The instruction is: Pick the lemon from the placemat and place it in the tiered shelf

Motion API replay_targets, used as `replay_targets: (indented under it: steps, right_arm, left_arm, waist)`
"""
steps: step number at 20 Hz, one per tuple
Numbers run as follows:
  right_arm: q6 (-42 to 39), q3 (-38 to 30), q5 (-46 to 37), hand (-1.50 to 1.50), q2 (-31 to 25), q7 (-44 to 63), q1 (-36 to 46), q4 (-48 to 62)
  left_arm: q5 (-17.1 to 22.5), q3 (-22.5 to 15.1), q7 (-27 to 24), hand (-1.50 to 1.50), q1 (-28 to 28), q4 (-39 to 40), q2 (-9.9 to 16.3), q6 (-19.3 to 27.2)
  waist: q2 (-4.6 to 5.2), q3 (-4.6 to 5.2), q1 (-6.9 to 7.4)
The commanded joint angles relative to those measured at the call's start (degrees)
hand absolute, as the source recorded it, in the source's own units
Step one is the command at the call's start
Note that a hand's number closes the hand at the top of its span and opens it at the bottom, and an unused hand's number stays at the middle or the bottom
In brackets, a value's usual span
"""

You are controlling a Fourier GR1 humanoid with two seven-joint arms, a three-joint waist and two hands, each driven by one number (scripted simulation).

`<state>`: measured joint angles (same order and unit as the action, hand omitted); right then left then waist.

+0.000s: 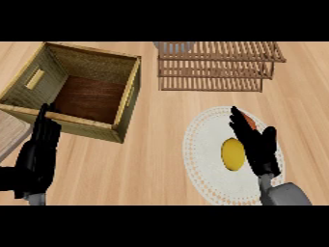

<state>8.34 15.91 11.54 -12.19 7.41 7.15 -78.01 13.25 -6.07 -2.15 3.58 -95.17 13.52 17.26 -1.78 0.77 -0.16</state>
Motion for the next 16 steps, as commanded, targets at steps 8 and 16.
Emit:
replay_targets:
  steps: [8, 16]
  right_arm:
    - [17.98, -20.81, 17.17, 1.50, 11.57, -4.30, 4.70, -16.88]
    - [47.27, -21.92, -14.70, -1.50, 6.19, -14.93, -14.33, -9.34]
  left_arm:
    - [-5.75, -2.88, 1.26, 0.00, -1.87, 2.11, 4.92, -3.03]
    - [-7.33, -5.10, 2.37, 0.00, -4.71, 4.02, 5.87, -5.96]
  waist:
    - [-0.95, -3.59, -8.35]
    - [1.69, -0.82, -3.97]
